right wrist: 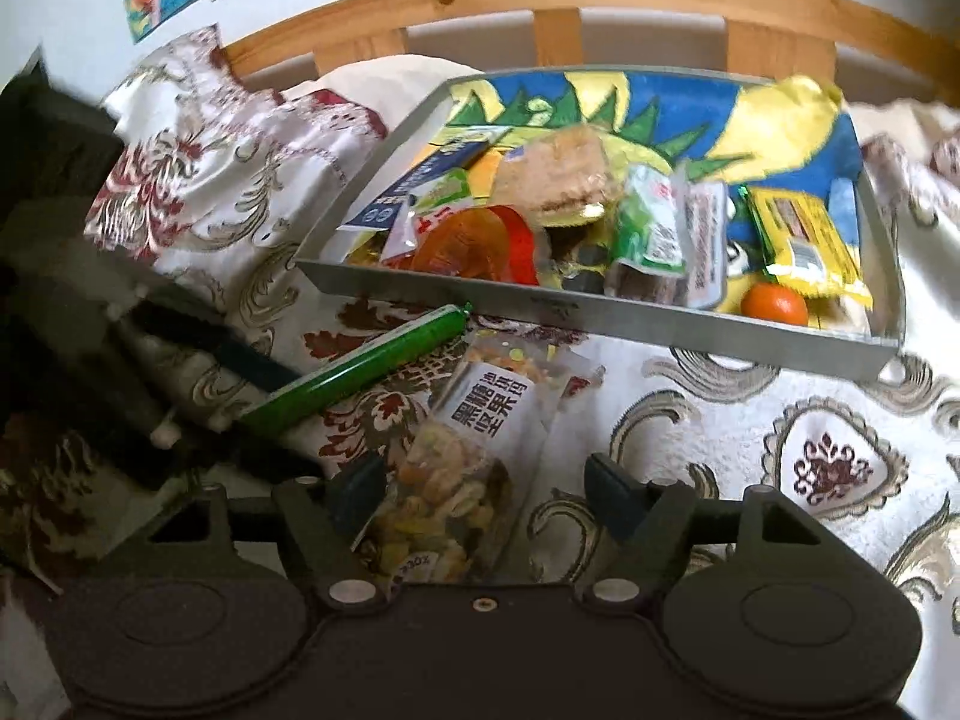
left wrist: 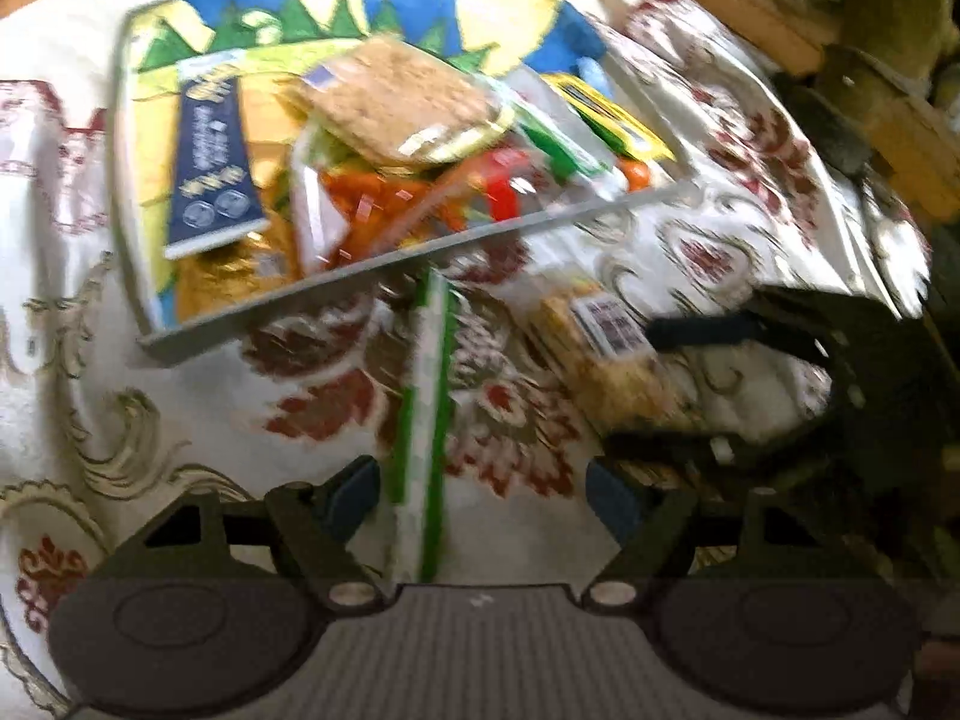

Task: Organize snacks
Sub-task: 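Lift and carry the green stick and nut bar over the tray with both tools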

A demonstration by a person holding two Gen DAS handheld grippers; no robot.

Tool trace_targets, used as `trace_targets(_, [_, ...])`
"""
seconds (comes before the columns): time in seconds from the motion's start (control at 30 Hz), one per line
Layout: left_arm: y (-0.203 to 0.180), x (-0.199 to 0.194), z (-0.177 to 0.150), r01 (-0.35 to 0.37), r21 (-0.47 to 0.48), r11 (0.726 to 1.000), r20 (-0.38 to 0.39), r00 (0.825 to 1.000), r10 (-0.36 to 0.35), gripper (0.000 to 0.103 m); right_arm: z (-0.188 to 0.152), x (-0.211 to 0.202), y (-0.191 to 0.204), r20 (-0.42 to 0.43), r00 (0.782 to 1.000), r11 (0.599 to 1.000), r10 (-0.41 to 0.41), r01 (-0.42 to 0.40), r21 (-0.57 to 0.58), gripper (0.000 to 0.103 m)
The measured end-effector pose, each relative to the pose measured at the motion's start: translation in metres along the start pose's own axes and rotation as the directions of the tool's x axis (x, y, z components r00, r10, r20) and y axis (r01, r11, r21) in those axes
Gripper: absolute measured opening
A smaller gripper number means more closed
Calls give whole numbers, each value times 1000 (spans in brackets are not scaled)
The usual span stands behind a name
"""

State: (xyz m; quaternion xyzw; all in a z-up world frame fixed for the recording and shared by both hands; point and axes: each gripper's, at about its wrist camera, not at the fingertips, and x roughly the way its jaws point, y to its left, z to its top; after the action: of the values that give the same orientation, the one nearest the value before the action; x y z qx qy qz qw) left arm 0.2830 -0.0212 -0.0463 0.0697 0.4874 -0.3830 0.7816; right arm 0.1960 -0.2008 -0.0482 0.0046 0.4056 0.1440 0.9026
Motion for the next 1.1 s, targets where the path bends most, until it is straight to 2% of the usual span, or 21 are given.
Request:
trace_targets(0.2, [9,-3,-2,-132,-50,990,62,989,135,80,-11,2,14,19,1000,998,-19,20,-67,83])
trace_targets(0.3, [6,-3,-4,-164,-52,985,77,983,168,79,-11,5,18,41,999,996,-34,37,-78,83])
trace_targets(0.53, [-13,6,-5,-251,15,968,73,966,249,71,-12,15,18,68,995,992,-77,83,-90,83])
trace_targets(0.77, [-29,9,-3,-280,33,959,71,958,277,58,-15,15,18,86,992,990,-89,98,-98,77])
trace_targets(0.83, [-33,11,-2,-290,35,956,69,955,287,52,-15,14,18,89,992,991,-84,93,-99,73])
trace_targets(0.93, [-39,12,-2,-302,38,953,59,952,299,43,-16,12,19,91,994,992,-67,76,-99,61])
trace_targets(1.1, [-44,13,1,-326,4,945,30,945,326,27,-18,9,17,93,994,994,-54,63,-95,55])
